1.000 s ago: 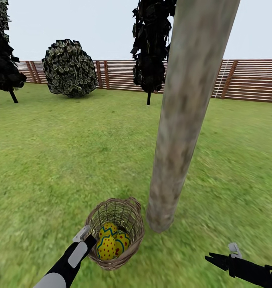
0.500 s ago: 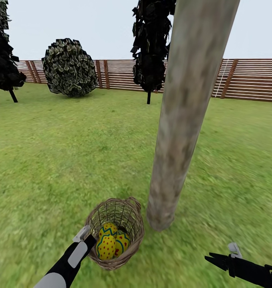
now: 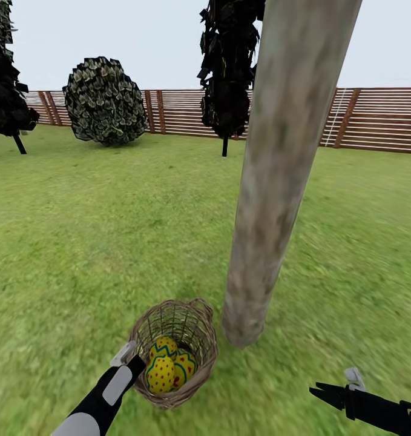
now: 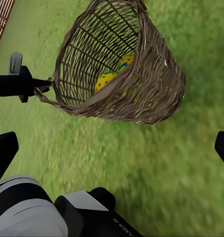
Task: Take the three Easter eggs out of the wicker basket on the lawn in the garden, then place them on the lawn next to a single tree (choose any tree) so that all three eggs are next to the same tree and none are left in the basket.
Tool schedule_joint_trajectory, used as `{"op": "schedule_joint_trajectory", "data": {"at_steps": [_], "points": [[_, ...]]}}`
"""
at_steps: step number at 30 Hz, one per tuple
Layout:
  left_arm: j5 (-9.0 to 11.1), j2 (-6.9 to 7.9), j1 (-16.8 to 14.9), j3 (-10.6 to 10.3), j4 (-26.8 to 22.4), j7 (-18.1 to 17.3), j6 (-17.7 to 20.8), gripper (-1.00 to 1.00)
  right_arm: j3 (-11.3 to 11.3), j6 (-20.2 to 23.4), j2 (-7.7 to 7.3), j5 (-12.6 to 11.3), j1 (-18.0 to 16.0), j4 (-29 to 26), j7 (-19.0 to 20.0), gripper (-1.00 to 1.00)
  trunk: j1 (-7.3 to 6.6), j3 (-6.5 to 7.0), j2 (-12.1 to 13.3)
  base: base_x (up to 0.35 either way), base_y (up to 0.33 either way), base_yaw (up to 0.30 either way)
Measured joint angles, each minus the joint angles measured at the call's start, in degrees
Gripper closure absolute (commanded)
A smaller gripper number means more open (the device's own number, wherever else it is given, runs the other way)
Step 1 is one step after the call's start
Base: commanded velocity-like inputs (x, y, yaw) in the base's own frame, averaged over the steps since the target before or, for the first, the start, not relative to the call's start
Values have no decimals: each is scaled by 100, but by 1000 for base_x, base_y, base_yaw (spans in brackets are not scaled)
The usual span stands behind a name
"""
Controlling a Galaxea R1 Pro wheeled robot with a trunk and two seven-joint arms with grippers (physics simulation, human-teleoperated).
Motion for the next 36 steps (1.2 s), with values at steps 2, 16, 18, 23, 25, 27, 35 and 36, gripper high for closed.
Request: {"op": "schedule_joint_trajectory", "data": {"at_steps": [2, 16, 18, 23, 25, 27, 35, 36], "points": [[-1, 0, 2, -1, 3, 0, 2, 100, 0, 0, 0, 0, 0, 2, 0, -100, 44, -36, -80, 0, 0, 0], [-2, 0, 1, 1, 0, -1, 0, 100, 0, 0, 0, 0, 0, 9, 0, -100, 352, -287, -642, 0, 0, 0], [-3, 0, 2, -1, 3, 3, 1, 100, 0, 0, 0, 0, 0, 9, 0, -100, 396, -323, -722, 0, 0, 0], [-6, 2, -1, 1, 0, 2, 1, 100, 0, 0, 0, 17, 0, -8, 0, -100, 505, -412, -923, 0, 0, 0], [71, 10, -9, -18, -14, 9, 3, 100, 0, 0, 0, 17, 0, -2, 0, -100, 547, -448, -1005, 0, 0, 0], [87, 9, -9, -28, -82, 15, 47, 100, 0, 0, 0, 12, -1, 1, 0, -100, 590, -484, -1085, 0, 0, 0], [53, 15, -9, 46, -202, 18, 199, 100, 0, 0, 0, 16, -1, -3, 0, -100, 657, -538, -1207, 0, 0, 0], [66, 14, -10, 84, -190, 18, 198, 100, 0, 0, 0, 17, -1, -6, 0, -100, 657, -538, -1207, 0, 0, 0]]}}
